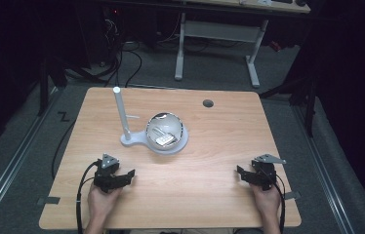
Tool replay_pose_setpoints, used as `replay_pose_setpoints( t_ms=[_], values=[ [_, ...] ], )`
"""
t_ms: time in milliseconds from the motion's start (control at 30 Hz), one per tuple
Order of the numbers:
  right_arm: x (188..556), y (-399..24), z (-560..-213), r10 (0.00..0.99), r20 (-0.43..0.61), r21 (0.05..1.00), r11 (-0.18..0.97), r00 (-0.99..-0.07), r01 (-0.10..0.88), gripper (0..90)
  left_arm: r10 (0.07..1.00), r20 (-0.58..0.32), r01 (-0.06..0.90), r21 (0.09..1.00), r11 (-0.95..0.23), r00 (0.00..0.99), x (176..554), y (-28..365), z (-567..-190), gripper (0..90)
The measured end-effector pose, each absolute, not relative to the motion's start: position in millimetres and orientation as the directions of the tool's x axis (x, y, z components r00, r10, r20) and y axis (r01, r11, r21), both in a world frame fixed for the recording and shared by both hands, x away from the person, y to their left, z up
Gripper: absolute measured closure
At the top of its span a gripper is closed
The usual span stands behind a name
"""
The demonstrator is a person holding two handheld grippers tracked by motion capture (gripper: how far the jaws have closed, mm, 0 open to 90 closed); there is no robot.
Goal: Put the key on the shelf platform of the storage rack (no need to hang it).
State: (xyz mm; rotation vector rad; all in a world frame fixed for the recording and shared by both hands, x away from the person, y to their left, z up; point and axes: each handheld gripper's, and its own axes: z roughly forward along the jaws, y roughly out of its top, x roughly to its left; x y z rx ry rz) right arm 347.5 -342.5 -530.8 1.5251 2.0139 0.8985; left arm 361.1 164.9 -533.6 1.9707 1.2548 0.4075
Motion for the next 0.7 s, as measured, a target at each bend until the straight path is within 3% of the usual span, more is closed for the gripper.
replay_pose_setpoints(
  t_ms=[367,700],
  values=[
    [347,-342,-531,0.959,0.027,0.73,0.174,-0.282,0.661,30.9,0.879,-0.036,0.596,0.748,-0.291,0.475,358,155,-537,29.6],
    [347,-342,-531,0.959,0.025,0.73,0.176,-0.282,0.661,30.9,0.886,-0.012,0.596,0.745,-0.301,0.464,357,151,-537,28.6]
  ],
)
